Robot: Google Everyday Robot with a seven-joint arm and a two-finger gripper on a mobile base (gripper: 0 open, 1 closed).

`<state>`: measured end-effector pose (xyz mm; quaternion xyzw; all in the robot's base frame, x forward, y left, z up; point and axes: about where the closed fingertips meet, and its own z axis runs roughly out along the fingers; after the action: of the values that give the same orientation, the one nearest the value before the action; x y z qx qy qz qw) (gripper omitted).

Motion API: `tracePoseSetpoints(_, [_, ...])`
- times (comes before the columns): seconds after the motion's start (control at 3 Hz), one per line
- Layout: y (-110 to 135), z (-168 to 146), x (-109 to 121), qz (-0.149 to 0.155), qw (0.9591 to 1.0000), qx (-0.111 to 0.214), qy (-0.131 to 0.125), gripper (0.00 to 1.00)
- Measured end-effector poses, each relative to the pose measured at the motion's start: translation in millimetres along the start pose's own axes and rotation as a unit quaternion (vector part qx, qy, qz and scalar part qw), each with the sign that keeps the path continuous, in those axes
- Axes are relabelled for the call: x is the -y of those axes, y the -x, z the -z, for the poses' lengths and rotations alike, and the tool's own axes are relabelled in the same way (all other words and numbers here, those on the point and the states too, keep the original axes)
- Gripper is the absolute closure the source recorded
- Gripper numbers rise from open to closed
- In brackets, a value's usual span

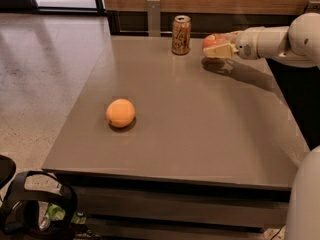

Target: Move apple near orange can

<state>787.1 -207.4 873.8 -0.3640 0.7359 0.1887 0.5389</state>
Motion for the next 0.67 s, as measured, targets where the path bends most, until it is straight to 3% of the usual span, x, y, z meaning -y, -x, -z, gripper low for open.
tracePoseSetpoints(0.33, [-5.0,-42.8,-8.4,0.002,0.9996,-0.002,0.028,1.00])
tracePoseSetpoints(0.67, [-5.0,-42.8,-8.4,0.002,0.9996,-0.002,0.028,1.00])
